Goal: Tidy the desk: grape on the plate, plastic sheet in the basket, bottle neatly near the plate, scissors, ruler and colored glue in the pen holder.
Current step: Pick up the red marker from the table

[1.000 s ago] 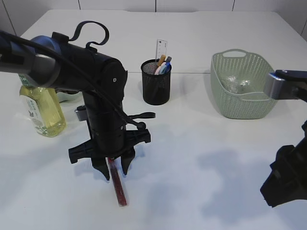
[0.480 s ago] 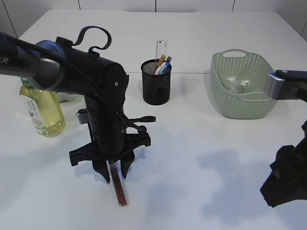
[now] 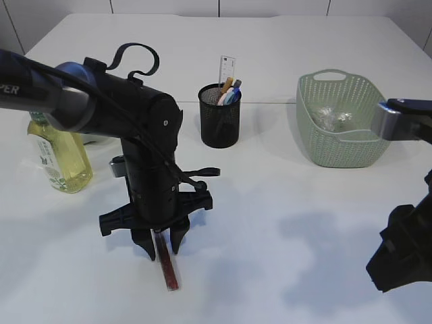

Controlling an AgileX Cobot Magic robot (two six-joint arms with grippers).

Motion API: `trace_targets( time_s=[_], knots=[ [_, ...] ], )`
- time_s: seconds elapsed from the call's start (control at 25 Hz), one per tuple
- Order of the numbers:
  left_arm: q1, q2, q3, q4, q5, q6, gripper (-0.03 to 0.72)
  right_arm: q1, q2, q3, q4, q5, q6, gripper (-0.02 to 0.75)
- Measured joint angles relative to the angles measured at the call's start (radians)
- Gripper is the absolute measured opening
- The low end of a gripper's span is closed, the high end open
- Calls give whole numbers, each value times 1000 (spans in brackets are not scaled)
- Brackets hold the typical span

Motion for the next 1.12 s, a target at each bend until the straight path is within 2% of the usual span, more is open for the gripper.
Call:
trace_targets(
  time_s=[0.84, 1.12],
  knots=[
    [0, 4, 0, 0, -36, 16, 218, 0, 0, 0, 0, 0, 0, 364],
    [0, 4, 0, 0, -36, 27, 96, 0, 0, 0, 0, 0, 0, 364]
  ],
)
